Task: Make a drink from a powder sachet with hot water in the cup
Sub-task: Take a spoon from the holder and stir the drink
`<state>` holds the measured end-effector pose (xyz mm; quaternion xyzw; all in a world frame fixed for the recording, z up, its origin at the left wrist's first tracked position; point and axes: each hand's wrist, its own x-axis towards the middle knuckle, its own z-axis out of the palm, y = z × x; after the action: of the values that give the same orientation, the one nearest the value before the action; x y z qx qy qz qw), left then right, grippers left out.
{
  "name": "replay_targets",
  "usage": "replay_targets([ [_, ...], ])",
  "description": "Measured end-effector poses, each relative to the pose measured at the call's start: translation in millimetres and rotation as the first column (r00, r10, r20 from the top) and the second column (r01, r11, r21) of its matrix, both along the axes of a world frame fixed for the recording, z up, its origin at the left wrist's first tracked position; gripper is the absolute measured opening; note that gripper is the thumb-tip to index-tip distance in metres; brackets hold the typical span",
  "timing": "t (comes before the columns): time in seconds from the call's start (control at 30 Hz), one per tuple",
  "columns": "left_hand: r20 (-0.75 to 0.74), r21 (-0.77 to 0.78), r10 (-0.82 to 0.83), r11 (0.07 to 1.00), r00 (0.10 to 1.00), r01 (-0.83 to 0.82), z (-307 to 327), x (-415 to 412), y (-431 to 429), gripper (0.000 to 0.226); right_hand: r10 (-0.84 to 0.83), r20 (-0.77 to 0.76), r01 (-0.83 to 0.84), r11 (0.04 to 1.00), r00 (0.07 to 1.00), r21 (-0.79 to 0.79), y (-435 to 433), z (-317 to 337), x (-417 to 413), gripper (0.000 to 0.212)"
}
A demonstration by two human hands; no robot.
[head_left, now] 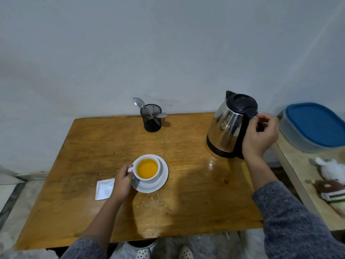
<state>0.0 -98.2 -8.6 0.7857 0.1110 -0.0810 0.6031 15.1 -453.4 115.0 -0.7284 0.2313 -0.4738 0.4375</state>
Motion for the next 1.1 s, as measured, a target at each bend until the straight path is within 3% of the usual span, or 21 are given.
replay_targets([
  [0.17, 0.004, 0.037, -0.063, 0.997, 0.998, 0.062, -3.9, 0.0, 7.0, 0.014, 0.316, -0.081, -0.323, 0.942, 0.945, -0.096, 63.9, 10.3, 37.3, 0.009],
  [0.27, -0.024, 0.041, -0.084, 0.996, 0.996, 0.085, -6.9, 1.7, 12.6, 0.014, 0.519, -0.210, -0.539, 0.841, 0.829, -0.050, 107.6, 8.9, 70.4, 0.013],
  [0.37, -0.028, 0.031, -0.108, 0.994, 0.994, 0.108, -8.1, 3.7, 16.2, 0.012, 0.612, -0.347, -0.633, 0.771, 0.711, 0.064, 143.0, 8.0, 111.4, 0.013],
  [0.6, -0.004, 0.051, -0.176, 0.983, 0.984, 0.176, -12.4, 8.7, 18.9, 0.014, 0.552, -0.687, -0.638, 0.752, 0.473, 0.164, 195.7, -26.2, 195.5, 0.017],
  [0.8, 0.023, 0.032, -0.230, 0.973, 0.973, 0.229, -14.4, 9.7, 23.7, 0.015, 0.398, -0.839, -0.623, 0.777, 0.370, 0.093, 214.4, -56.3, 236.3, 0.016],
  [0.97, -0.006, 0.027, -0.250, 0.968, 0.968, 0.250, -15.0, 10.2, 26.4, 0.015, 0.294, -0.929, -0.651, 0.755, 0.224, 0.083, 222.5, -67.0, 254.9, 0.021],
  [1.1, -0.031, 0.025, -0.264, 0.964, 0.964, 0.265, -11.6, 10.2, 26.9, 0.019, 0.212, -0.956, -0.672, 0.740, 0.204, 0.021, 226.0, -70.2, 259.6, 0.024],
])
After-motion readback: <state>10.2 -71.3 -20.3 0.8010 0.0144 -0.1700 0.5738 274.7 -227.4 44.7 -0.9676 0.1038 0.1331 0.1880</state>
